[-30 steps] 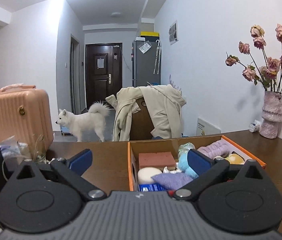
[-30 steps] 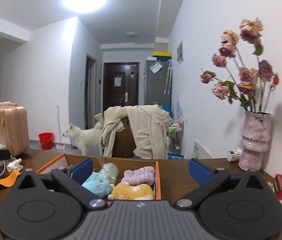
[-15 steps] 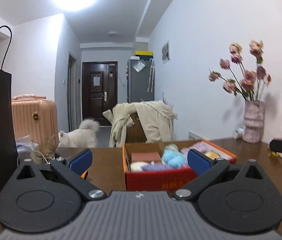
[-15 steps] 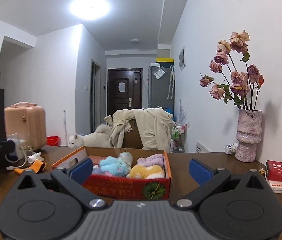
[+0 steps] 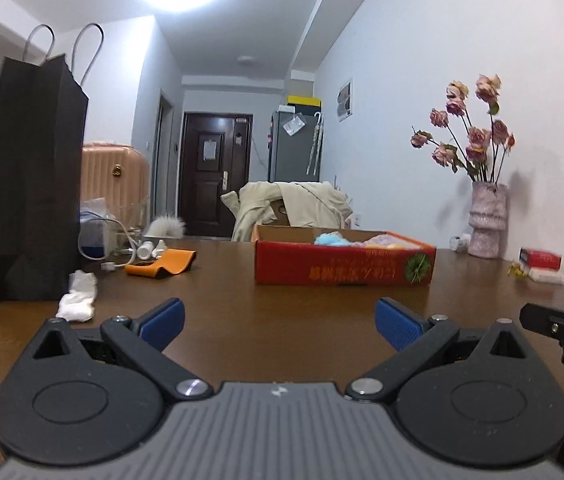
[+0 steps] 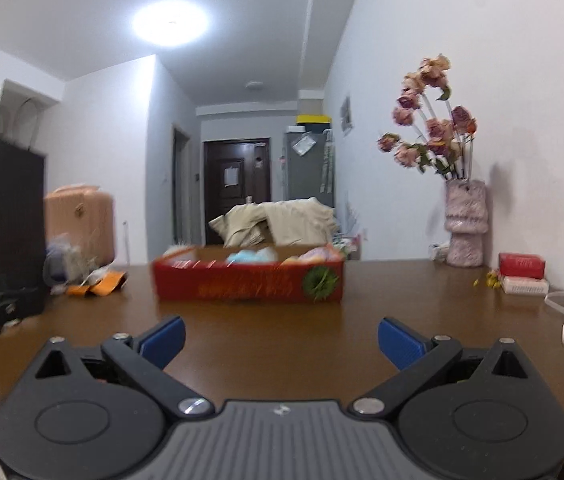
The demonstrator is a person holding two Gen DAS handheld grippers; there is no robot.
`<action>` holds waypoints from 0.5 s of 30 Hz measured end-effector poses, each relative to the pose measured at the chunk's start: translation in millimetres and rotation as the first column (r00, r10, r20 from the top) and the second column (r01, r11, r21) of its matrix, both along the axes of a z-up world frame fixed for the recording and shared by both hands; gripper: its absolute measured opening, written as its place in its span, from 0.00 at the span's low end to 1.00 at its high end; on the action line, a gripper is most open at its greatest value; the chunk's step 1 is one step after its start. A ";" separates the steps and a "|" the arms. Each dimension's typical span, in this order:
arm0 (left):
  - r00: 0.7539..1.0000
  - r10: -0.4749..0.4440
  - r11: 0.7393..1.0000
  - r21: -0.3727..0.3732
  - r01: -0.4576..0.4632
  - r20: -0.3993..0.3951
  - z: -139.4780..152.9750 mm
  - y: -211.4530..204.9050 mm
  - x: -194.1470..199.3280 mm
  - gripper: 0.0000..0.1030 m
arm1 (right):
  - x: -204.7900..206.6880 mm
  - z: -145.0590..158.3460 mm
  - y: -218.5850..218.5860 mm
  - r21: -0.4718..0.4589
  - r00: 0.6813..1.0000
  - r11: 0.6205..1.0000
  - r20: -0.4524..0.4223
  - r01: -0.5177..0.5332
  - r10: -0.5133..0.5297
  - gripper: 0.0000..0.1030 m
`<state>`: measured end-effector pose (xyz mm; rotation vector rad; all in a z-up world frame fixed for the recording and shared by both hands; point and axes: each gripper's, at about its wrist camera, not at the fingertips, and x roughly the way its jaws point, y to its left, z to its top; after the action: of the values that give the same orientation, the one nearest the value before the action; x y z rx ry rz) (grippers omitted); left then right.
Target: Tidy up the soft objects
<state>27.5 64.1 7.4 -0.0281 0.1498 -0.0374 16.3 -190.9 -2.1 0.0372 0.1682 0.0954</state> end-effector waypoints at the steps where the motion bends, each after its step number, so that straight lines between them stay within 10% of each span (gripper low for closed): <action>1: 1.000 0.007 1.000 0.030 -0.007 0.004 -5.8 0.0 -4.5 1.00 | -8.0 -6.6 4.3 -0.004 1.000 1.000 0.009 -0.007 0.007 1.00; 15: 0.997 -0.005 1.000 0.019 0.007 -0.079 -16.0 12.1 -12.0 1.00 | -26.4 -12.7 11.9 -0.028 0.999 1.000 -0.031 0.006 -0.006 1.00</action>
<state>15.5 76.2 -8.6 -0.0102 0.2289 -0.0408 -10.1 -179.0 -14.8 0.0111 0.2009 0.0865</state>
